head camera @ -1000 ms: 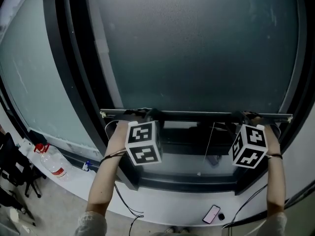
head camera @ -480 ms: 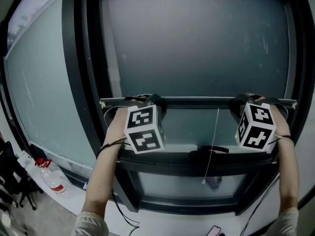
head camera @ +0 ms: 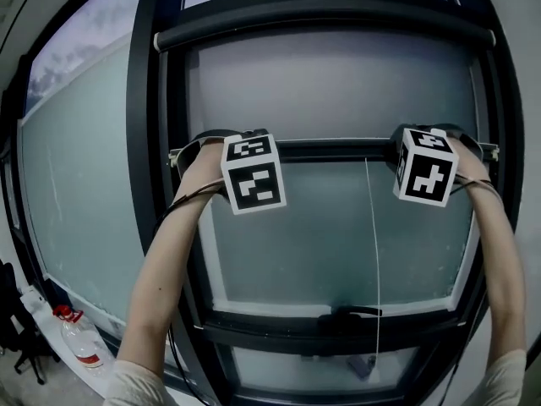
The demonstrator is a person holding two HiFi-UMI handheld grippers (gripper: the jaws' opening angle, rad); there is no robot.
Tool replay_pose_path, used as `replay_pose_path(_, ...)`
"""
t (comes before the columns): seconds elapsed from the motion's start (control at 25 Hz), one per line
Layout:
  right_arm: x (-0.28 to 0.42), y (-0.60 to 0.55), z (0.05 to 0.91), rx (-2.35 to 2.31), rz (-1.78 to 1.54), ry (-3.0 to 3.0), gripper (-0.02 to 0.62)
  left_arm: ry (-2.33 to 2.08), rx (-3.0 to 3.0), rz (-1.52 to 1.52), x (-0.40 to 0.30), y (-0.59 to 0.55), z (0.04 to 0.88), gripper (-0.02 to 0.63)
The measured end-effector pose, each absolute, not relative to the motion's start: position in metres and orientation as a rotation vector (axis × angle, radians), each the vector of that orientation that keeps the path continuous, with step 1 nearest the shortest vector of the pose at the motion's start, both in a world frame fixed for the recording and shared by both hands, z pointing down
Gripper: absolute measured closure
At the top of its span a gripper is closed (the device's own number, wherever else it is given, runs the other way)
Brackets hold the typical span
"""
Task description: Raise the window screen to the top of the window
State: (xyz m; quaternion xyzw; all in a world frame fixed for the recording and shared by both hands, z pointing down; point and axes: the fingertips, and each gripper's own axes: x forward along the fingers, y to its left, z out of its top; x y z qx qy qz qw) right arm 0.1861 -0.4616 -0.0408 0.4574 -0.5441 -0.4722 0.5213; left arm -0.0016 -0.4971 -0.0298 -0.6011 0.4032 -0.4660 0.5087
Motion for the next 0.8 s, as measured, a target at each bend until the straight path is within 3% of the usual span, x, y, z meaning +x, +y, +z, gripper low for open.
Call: replay_pose_path(0.8,0.182,-0.464,-0.212,1.288,-1.275,-1.183,0.574,1.085,-1.301,-1.012,-0.004,-0.499,-0.200,0.584)
